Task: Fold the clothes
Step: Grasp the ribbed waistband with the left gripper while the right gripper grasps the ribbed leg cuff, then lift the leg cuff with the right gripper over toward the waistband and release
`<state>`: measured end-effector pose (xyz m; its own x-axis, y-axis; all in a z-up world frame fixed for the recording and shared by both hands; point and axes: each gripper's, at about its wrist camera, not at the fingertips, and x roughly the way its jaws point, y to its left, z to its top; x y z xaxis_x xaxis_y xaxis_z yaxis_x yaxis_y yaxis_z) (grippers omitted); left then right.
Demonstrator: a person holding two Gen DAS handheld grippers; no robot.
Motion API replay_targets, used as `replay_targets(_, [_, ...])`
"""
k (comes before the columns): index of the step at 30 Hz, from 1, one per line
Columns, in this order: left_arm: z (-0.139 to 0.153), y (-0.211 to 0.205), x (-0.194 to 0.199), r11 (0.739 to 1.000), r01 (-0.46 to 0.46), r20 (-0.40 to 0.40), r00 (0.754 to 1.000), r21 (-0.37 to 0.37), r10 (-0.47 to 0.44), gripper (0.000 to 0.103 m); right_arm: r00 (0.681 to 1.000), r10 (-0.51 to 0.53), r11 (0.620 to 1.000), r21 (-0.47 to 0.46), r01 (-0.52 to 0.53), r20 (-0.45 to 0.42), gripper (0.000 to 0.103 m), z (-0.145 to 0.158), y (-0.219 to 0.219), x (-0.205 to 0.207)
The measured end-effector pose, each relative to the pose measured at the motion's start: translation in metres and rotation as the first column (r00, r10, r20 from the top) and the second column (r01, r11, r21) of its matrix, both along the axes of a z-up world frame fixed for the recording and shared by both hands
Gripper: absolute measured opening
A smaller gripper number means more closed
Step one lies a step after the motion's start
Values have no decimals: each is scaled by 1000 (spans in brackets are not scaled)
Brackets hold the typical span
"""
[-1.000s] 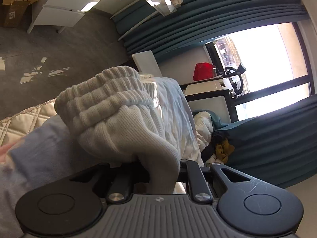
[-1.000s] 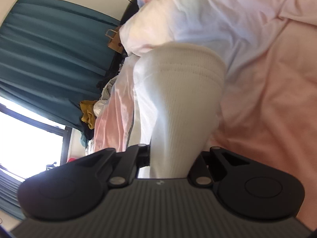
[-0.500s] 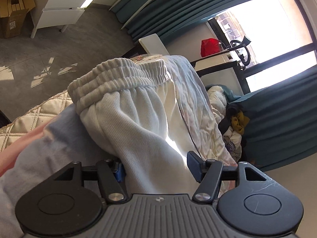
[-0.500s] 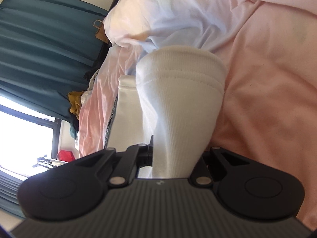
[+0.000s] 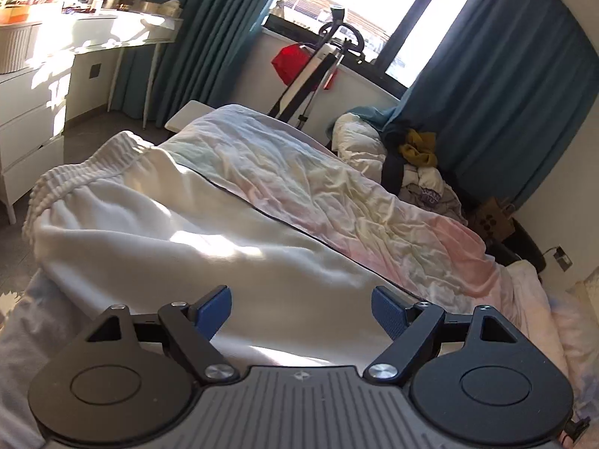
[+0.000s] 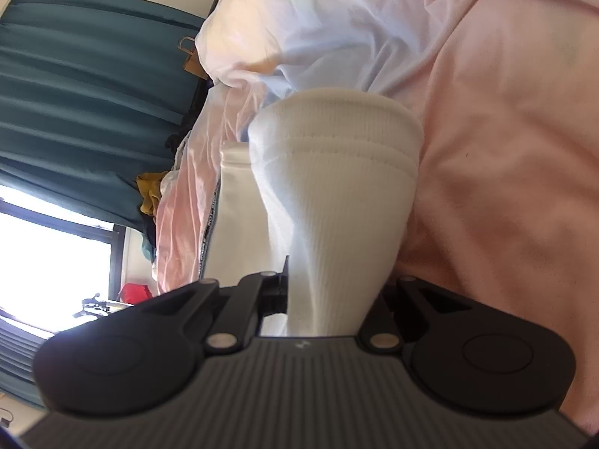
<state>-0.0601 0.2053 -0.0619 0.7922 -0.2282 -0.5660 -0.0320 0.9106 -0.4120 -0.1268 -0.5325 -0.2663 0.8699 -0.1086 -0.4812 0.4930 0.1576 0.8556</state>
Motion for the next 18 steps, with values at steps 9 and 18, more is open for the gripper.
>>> replay_targets(9, [-78, -129, 64, 956, 242, -112, 968, 164, -226, 82, 1000, 10, 999, -36, -10, 11, 13, 2, 3, -6])
replay_targets(18, [-129, -169, 75, 905, 291, -161, 954, 309, -252, 83, 1000, 15, 994, -107, -13, 17, 13, 9, 8, 0])
